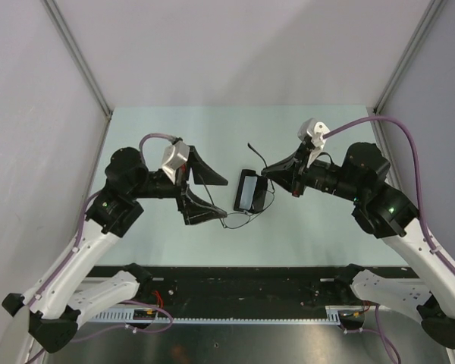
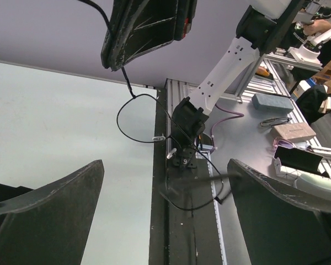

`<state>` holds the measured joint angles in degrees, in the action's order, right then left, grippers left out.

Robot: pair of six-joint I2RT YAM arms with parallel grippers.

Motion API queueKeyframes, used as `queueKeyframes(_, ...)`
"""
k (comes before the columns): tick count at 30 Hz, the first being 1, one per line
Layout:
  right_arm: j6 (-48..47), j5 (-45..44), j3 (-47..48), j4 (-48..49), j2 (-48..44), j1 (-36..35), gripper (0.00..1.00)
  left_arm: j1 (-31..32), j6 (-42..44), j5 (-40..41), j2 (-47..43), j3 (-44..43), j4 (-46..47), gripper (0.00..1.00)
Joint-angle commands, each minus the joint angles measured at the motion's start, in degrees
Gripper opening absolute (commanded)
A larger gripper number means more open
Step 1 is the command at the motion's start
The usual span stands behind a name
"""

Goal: Organize the sunglasses
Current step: Fold the right temple of the sunglasses on the sunglasses.

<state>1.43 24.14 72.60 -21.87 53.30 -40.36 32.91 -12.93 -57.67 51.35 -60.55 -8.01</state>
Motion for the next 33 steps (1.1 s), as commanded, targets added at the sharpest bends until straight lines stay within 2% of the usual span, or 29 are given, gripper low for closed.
queueKeyframes(1, -1.3, -0.9, 2.9, 4.2, 0.2, -2.2, 0.0, 1.2, 1.9, -1.1, 1.4, -1.8, 1.1, 1.0)
queueKeyframes(11, -5.8, -3.0, 4.5, 5.2, 3.4, -8.2, 0.0, 3.6, -0.3, -3.8, 5.6, -1.8, 1.0, 1.0)
queueKeyframes(21, -10.7, -12.4, 5.4, 4.4, 7.1, -15.3, 0.0, 4.7, -0.9, -5.5, 6.7, -1.9, 1.1, 1.0)
queueKeyframes(33, -12.2, -16.5, 5.6, 3.4, 6.3, -16.5, 0.0, 4.6, 1.5, 6.5, 1.8, -2.6, 0.6, 1.0)
